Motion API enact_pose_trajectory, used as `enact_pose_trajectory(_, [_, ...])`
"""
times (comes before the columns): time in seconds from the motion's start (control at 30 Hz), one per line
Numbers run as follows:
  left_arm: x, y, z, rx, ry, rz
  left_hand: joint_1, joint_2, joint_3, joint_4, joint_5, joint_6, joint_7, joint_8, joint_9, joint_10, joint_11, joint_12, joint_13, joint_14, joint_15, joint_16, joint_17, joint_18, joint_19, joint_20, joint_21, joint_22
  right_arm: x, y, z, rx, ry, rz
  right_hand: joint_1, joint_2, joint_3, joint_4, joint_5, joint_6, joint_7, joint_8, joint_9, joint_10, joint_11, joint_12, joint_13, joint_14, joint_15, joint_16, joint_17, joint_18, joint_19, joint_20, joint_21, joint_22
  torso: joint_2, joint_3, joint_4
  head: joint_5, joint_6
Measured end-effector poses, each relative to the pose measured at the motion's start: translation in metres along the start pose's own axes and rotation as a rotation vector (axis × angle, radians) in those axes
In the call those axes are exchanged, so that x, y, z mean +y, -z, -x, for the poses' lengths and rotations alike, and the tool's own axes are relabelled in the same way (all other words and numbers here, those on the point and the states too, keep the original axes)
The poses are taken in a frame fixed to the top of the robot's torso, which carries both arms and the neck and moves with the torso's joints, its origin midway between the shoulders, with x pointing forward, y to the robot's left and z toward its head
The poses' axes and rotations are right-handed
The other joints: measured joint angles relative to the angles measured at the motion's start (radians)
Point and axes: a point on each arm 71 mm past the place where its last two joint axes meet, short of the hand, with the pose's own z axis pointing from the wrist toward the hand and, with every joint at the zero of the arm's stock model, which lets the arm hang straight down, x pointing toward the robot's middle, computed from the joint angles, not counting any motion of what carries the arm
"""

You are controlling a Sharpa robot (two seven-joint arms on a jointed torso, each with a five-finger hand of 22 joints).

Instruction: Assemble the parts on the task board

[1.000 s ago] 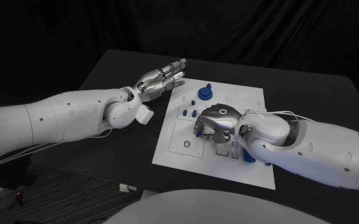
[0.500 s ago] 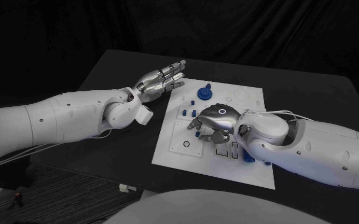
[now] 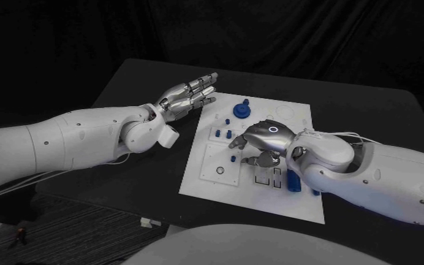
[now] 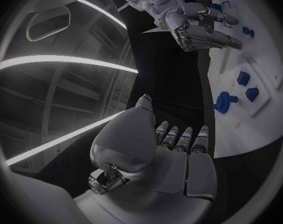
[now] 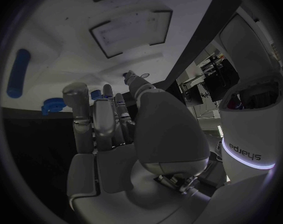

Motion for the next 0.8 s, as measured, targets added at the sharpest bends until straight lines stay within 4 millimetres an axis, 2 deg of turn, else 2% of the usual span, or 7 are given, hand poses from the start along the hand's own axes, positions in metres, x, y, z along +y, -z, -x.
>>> enact_pose_trajectory(0.1, [0.000,0.002,0.001,-0.004,-0.001,0.001,0.000,0.000,-0.005,-0.001,-0.004,0.005,0.005,0.000,0.000,0.000,0.000,0.000,0.000,0.000,0.000,0.000,0.000,0.000,0.000,0.000,0.000,0.000,-0.012,0.012,0.015,-0.030,0.004,-0.032,-0.050,0.017,-0.036,0.036,-0.002,0.022,0.025,0.006,0.001,-0.023,0.003,0.010,0.003,0.002,0.002,0.013,0.008,0.000,0.008,0.005,0.010,0.000,0.000,0.0000,-0.0012,-0.009,0.000])
enact_pose_trajectory(0.13, [0.000,0.003,0.002,-0.005,-0.001,0.001,-0.013,0.003,-0.018,0.003,-0.045,0.009,0.009,0.000,0.001,0.000,0.000,0.000,0.000,0.000,0.000,0.000,0.000,0.000,0.000,0.000,0.000,0.000,-0.017,0.017,0.020,-0.038,0.000,-0.046,-0.088,0.025,-0.058,0.058,-0.002,0.022,0.045,0.006,0.000,-0.042,0.010,0.007,0.000,0.011,0.011,0.030,0.023,0.000,0.023,0.008,0.034,0.000,0.000,0.0000,-0.0020,-0.015,0.000])
enact_pose_trajectory(0.2, [-0.001,0.004,0.002,-0.007,-0.001,0.001,-0.094,0.015,-0.057,0.008,-0.193,0.011,0.011,0.000,0.002,0.000,0.000,0.005,0.001,0.000,0.000,0.000,0.000,0.000,0.000,0.000,0.000,0.000,-0.028,0.028,0.029,-0.049,-0.021,-0.087,-0.122,0.029,-0.084,0.084,-0.014,0.017,0.061,0.005,-0.002,-0.070,0.020,-0.002,-0.009,0.021,0.022,0.048,0.039,0.000,0.039,0.014,0.059,0.000,0.000,-0.0001,-0.0032,-0.020,0.000])
enact_pose_trajectory(0.3, [-0.001,0.004,0.002,-0.009,-0.002,0.000,-0.167,0.007,-0.097,0.005,-0.296,0.004,-0.009,0.000,0.002,0.000,0.007,0.005,0.001,0.000,0.000,0.000,0.000,0.000,0.000,0.000,0.000,0.000,-0.044,0.045,0.037,-0.054,-0.064,-0.157,-0.141,0.028,-0.119,0.119,-0.031,-0.018,0.050,-0.005,-0.007,-0.112,0.033,-0.014,-0.023,0.027,0.027,0.054,0.044,0.000,0.047,0.022,0.070,0.000,0.000,-0.0004,-0.0046,-0.024,0.000])
enact_pose_trajectory(0.53, [-0.001,0.005,0.003,-0.017,-0.006,-0.001,-0.200,0.001,-0.122,0.003,-0.304,-0.034,-0.049,0.000,-0.004,0.000,0.007,0.008,0.002,0.000,0.000,0.000,0.000,0.000,0.000,0.000,0.000,0.001,-0.073,0.074,0.038,-0.036,-0.118,-0.291,-0.122,0.009,-0.147,0.147,-0.023,-0.042,0.021,-0.006,-0.007,-0.131,0.038,-0.014,-0.024,0.027,0.027,0.084,0.070,0.000,0.056,0.030,0.105,0.000,-0.001,-0.0021,-0.0069,-0.035,0.000])
enact_pose_trajectory(0.67, [-0.001,0.006,0.003,-0.020,-0.007,0.000,-0.200,0.001,-0.122,0.003,-0.304,-0.034,-0.049,0.000,-0.004,0.000,0.007,0.008,0.002,0.000,0.000,0.000,0.000,0.000,0.000,0.000,0.000,0.002,-0.083,0.081,0.035,-0.016,-0.117,-0.331,-0.100,0.005,-0.165,0.165,-0.024,-0.010,-0.036,-0.006,-0.004,-0.141,0.034,-0.014,-0.024,0.027,0.027,0.084,0.062,0.000,0.056,0.030,0.100,0.000,-0.002,-0.0022,-0.0067,-0.041,0.000])
enact_pose_trajectory(0.8, [0.000,0.005,0.002,-0.021,-0.008,0.001,-0.153,0.024,-0.094,-0.001,-0.265,-0.028,-0.055,0.000,-0.004,0.000,0.007,0.008,0.002,0.000,0.000,0.000,0.001,0.000,0.000,0.000,0.000,0.002,-0.088,0.085,0.030,0.003,-0.116,-0.355,-0.079,0.004,-0.166,0.166,-0.028,-0.007,-0.040,-0.004,-0.002,-0.141,0.034,-0.012,-0.024,0.027,0.027,0.084,0.060,0.000,0.052,0.027,0.097,0.000,-0.002,-0.0018,-0.0071,-0.044,0.000])
